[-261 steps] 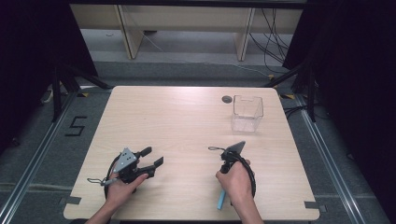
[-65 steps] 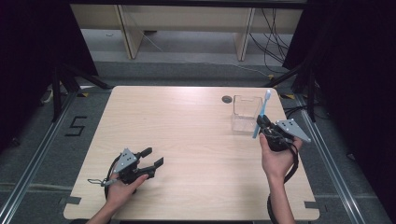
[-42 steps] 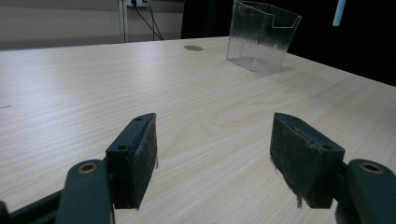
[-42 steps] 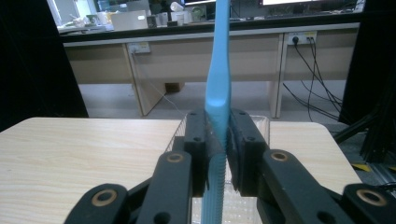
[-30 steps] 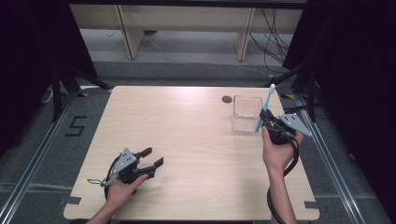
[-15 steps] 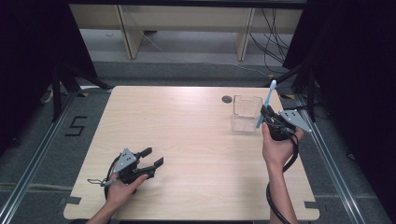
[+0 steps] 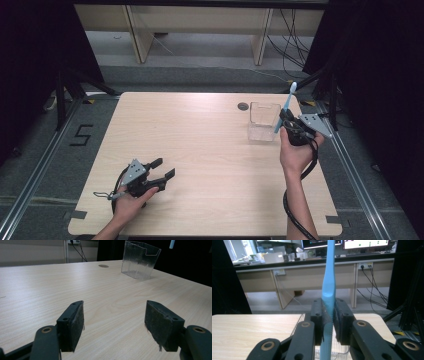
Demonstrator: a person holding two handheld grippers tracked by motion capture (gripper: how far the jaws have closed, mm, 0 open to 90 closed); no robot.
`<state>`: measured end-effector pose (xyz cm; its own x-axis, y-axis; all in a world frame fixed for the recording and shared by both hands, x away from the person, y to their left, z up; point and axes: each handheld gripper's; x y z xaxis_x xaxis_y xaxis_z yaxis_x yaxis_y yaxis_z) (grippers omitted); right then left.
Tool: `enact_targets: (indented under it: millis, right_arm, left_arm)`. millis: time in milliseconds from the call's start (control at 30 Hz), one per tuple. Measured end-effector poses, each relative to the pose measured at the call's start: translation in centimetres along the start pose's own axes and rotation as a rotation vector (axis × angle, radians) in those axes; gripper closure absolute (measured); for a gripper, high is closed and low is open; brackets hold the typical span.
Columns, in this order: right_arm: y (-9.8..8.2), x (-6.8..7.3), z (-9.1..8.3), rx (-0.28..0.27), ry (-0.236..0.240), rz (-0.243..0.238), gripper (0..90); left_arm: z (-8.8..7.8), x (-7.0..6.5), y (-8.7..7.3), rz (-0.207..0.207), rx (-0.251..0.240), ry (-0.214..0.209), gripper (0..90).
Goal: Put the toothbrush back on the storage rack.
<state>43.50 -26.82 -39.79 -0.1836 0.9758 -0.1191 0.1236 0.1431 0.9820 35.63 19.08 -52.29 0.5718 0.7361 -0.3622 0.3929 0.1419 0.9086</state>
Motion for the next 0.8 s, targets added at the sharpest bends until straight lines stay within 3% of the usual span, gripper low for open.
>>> enact_targets:
  millis: [367,800]
  right_arm:
    - [0.3,-0.2,0.6,-0.020,-0.015,0.012,79.4]
    - [0.7,-0.9,1.7,-0.033,-0.025,-0.006,79.4]
  left_arm:
    - [0.0,0.0,0.0,0.000,0.000,-0.001,31.4]
    - [0.0,0.0,0.0,-0.002,0.002,-0.002,31.4]
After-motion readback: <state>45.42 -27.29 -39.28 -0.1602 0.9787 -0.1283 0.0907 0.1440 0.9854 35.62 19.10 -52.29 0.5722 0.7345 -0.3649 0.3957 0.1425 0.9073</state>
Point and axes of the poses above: each handheld gripper's, and its own axes: z roughly forward along the jaws, y roughly out of its top, x roughly to its left, and after that the axes turned 13 degrees about -z, right-handed
